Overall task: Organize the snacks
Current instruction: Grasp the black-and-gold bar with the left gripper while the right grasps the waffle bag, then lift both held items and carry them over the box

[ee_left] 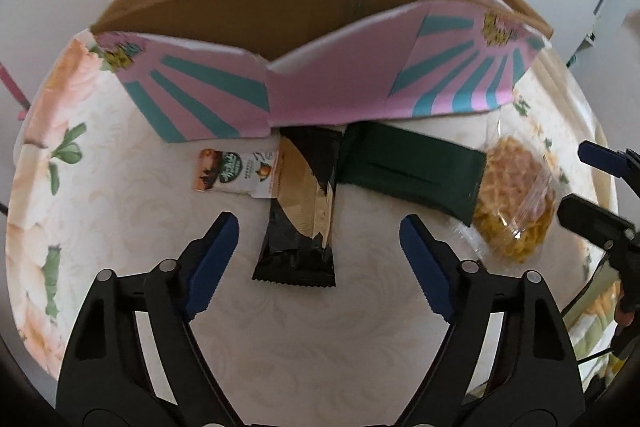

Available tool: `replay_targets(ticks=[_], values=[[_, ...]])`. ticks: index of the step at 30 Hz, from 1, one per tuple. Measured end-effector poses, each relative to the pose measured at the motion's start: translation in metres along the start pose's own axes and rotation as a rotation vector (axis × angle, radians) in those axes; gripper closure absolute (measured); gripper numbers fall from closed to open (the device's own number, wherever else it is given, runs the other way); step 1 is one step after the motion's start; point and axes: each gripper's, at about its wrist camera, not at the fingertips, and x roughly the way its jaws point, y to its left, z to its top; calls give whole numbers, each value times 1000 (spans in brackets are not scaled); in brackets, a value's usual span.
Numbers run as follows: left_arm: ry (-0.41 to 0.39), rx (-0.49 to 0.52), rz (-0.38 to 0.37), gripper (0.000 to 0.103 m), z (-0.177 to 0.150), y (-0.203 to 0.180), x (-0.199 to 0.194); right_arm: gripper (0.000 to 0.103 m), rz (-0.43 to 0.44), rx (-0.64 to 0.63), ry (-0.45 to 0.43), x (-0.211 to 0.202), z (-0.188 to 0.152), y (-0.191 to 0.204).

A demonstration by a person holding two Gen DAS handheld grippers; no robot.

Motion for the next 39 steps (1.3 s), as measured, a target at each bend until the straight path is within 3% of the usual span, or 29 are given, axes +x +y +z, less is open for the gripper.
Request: replay_targets(ticks=[5, 13, 24, 31, 35, 39], values=[[3, 21, 16, 31, -4, 1, 8, 0, -11, -38, 29, 18, -8, 10], [-12, 56, 26, 36, -4, 1, 13, 0, -37, -70, 58, 37, -13, 16], [-21, 79, 9, 63, 8, -6, 15, 0, -90, -171, 61, 55, -15, 30], [-17, 69, 5, 70, 12, -7, 15, 1, -34, -147, 67, 63, -14, 20], [-12, 56, -12, 74, 12, -3, 8, 15, -22, -163, 57, 59, -15, 22], [-5, 46, -27, 74, 10, -3, 3, 23, -1, -155, 53, 54, -15, 24]])
